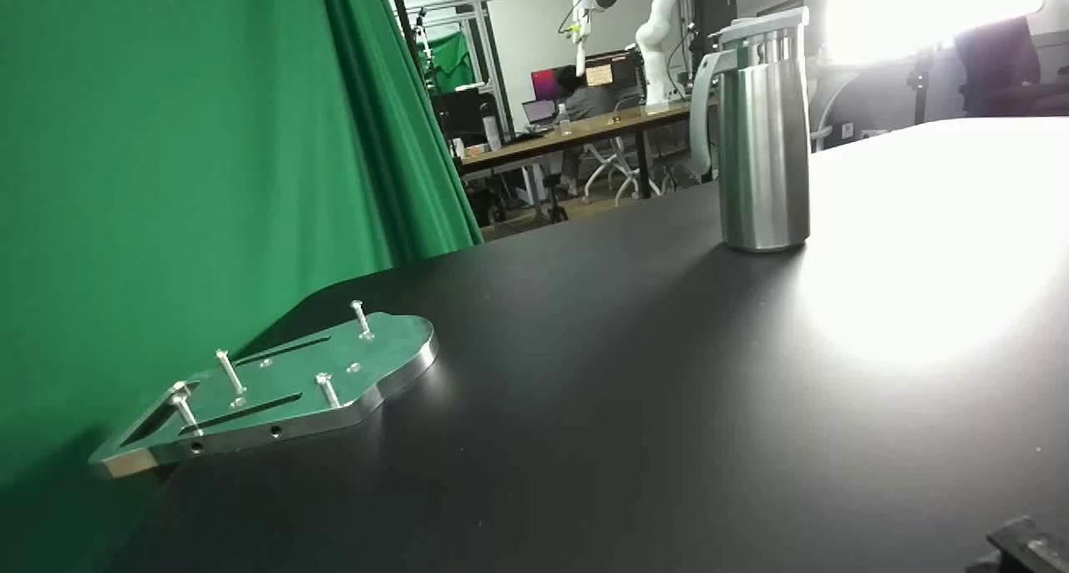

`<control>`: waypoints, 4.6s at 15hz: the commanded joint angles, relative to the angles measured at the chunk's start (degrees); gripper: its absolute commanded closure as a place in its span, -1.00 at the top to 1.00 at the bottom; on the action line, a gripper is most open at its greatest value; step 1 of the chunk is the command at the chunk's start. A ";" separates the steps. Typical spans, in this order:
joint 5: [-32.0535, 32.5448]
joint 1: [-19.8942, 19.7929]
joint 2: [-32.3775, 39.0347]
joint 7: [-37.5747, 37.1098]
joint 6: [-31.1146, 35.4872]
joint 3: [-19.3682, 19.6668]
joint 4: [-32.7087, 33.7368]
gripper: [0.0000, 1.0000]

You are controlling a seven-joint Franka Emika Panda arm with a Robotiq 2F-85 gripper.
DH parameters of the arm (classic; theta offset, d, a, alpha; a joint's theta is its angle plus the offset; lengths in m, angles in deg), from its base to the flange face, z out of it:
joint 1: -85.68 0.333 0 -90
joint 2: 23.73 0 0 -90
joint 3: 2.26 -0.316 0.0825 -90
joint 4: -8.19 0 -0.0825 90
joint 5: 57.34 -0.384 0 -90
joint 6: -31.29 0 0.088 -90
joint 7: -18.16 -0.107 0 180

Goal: Open the lid on the top of the thermos flask

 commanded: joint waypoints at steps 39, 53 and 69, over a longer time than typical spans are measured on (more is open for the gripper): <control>2.28 3.67 23.01 -4.76 21.15 -15.87 6.63 -1.00; -3.11 5.16 29.70 -3.47 35.27 -18.20 6.24 -1.00; -3.67 4.89 34.92 -3.33 37.68 -18.99 5.79 -1.00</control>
